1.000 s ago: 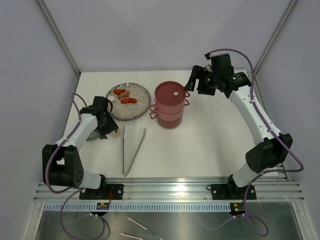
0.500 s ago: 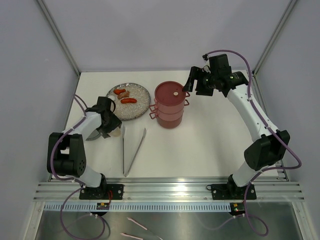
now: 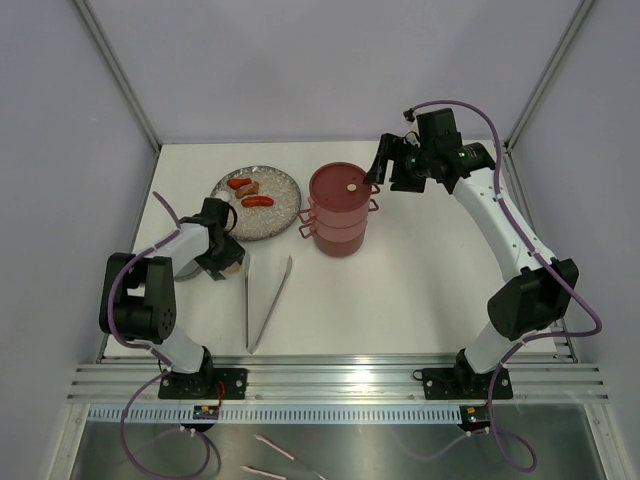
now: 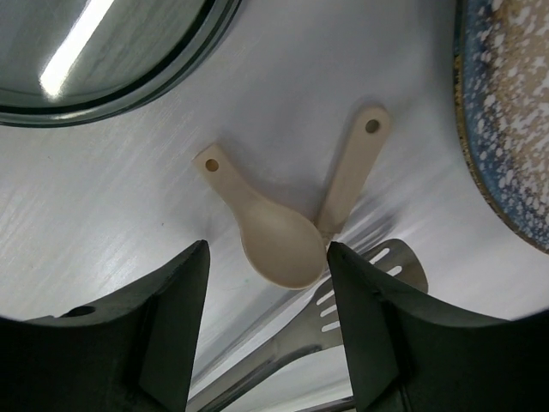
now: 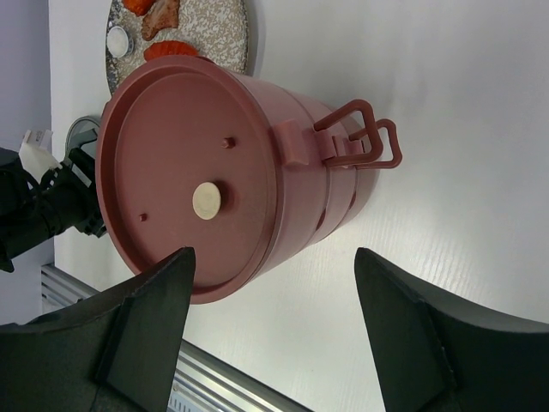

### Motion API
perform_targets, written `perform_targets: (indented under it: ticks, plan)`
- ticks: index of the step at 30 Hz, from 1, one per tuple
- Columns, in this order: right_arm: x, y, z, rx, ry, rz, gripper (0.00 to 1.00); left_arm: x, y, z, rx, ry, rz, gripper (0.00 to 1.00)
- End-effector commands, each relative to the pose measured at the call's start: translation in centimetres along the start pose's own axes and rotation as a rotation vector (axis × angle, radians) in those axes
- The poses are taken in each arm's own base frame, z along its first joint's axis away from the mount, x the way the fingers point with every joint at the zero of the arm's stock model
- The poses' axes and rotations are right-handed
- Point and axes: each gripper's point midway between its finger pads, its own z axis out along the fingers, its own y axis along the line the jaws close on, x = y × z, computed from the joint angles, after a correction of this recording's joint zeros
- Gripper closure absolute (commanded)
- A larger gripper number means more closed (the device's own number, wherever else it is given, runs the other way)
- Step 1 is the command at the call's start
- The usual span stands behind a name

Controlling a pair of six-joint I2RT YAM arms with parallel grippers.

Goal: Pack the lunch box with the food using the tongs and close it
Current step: Pick up the utensils from the center of the board.

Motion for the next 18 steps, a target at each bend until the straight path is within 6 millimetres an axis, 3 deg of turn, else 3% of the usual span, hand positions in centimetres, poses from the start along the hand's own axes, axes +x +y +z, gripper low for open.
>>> perform_targets:
  ticks: [1,18]
  plan:
    - [-0.5,0.7,-0.2,-0.023,-0.016,-0.01,0.18,-0.4,-0.1,0.7,-0.005,-0.035,-0.022,0.4]
    - [-0.3,0.7,0.3,-0.03,-0.004,0.004,0.18,-0.5,1.3,-0.2,-0.036,-0.07,-0.008,0.75]
